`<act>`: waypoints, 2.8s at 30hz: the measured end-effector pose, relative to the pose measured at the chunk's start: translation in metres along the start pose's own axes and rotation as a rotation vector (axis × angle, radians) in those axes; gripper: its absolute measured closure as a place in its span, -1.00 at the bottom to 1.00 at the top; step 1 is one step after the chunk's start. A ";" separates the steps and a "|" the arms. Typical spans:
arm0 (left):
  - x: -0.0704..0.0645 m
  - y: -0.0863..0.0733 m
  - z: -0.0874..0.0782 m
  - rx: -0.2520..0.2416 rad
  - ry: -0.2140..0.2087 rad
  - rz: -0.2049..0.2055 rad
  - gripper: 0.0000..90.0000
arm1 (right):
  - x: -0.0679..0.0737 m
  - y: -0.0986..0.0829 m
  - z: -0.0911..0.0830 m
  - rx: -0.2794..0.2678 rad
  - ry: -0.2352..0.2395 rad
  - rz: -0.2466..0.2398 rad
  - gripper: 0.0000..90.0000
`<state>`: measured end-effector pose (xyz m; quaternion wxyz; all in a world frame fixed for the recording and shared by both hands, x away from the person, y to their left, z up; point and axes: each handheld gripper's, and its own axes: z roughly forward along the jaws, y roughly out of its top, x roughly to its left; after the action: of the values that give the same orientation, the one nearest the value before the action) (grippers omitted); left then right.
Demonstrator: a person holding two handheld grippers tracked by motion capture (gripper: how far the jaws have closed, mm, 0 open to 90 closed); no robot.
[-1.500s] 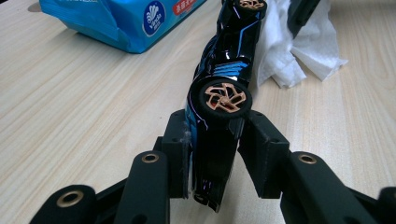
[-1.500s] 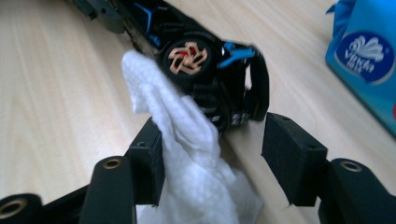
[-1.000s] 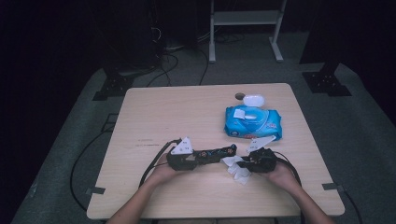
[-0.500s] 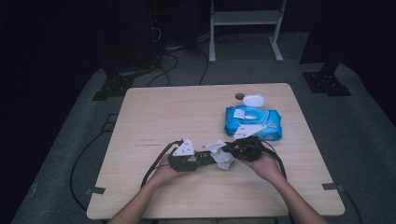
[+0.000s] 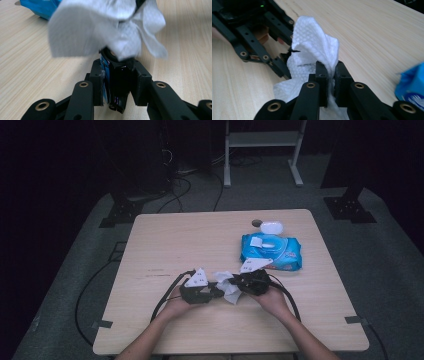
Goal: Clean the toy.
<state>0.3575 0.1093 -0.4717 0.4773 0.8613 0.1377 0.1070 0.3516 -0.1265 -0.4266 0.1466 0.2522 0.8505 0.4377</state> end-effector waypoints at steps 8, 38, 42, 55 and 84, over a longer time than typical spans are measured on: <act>-0.001 0.000 0.002 -0.001 0.003 -0.007 0.49 | 0.015 0.009 0.011 -0.020 0.033 -0.009 0.84; 0.004 -0.002 -0.003 0.008 0.010 -0.006 0.50 | -0.002 -0.002 -0.006 0.008 -0.087 -0.002 0.84; 0.004 -0.002 -0.003 0.019 0.018 0.001 0.50 | -0.012 -0.009 -0.018 0.030 -0.152 -0.021 0.84; 0.004 -0.002 -0.003 0.021 0.023 -0.001 0.52 | -0.016 -0.006 -0.024 0.007 -0.141 -0.003 0.36; 0.005 0.005 0.003 0.003 0.005 -0.018 0.47 | -0.027 -0.021 -0.023 -0.026 -0.118 0.067 0.87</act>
<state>0.3641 0.1064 -0.4686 0.4765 0.8605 0.1466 0.1048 0.3568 -0.1667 -0.4295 0.1850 0.3038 0.8258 0.4378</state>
